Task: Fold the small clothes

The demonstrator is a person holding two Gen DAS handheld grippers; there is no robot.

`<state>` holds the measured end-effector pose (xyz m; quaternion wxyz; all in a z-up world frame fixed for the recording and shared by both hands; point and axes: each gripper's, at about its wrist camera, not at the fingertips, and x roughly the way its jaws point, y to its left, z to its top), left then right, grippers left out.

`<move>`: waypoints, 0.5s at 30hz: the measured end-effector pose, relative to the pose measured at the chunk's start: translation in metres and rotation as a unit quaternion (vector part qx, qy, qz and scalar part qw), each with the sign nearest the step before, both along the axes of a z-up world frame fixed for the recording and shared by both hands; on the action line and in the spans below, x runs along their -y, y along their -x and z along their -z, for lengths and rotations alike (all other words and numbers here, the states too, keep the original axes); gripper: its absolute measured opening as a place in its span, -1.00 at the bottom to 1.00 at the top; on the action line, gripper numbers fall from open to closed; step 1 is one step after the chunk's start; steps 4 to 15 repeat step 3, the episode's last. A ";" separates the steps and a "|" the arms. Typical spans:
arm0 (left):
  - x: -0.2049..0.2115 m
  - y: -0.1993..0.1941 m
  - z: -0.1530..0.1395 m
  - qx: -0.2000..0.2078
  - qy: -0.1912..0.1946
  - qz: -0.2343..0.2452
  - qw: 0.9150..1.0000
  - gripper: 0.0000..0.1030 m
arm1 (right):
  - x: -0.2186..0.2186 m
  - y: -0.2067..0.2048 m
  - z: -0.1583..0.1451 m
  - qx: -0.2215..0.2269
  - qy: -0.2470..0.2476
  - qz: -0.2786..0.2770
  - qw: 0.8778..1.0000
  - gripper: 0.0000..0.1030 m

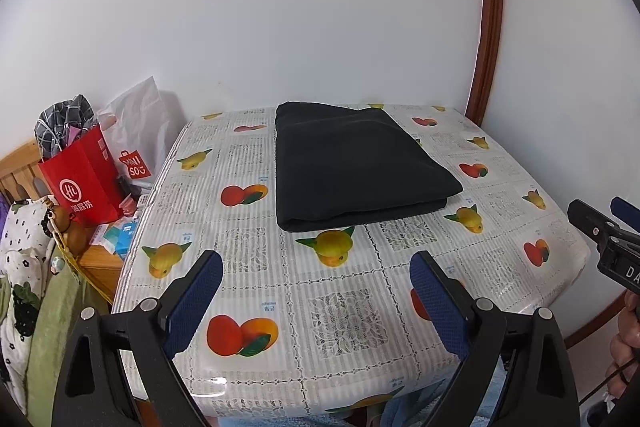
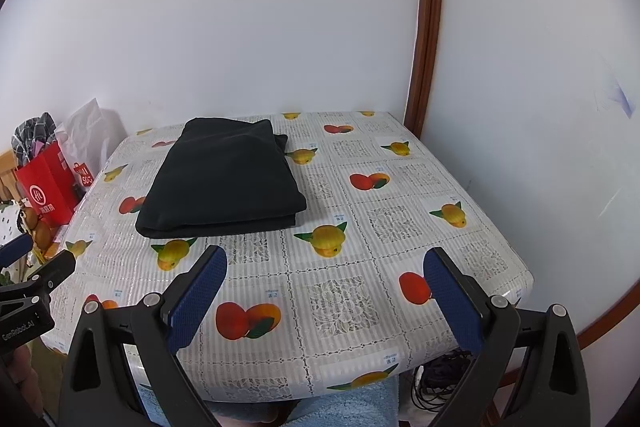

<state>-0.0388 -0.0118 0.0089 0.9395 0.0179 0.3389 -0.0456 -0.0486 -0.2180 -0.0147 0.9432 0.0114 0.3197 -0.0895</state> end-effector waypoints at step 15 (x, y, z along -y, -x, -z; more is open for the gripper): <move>0.000 0.000 0.000 -0.002 0.001 -0.008 1.000 0.84 | -0.001 0.000 0.000 0.002 0.002 -0.002 1.000 0.90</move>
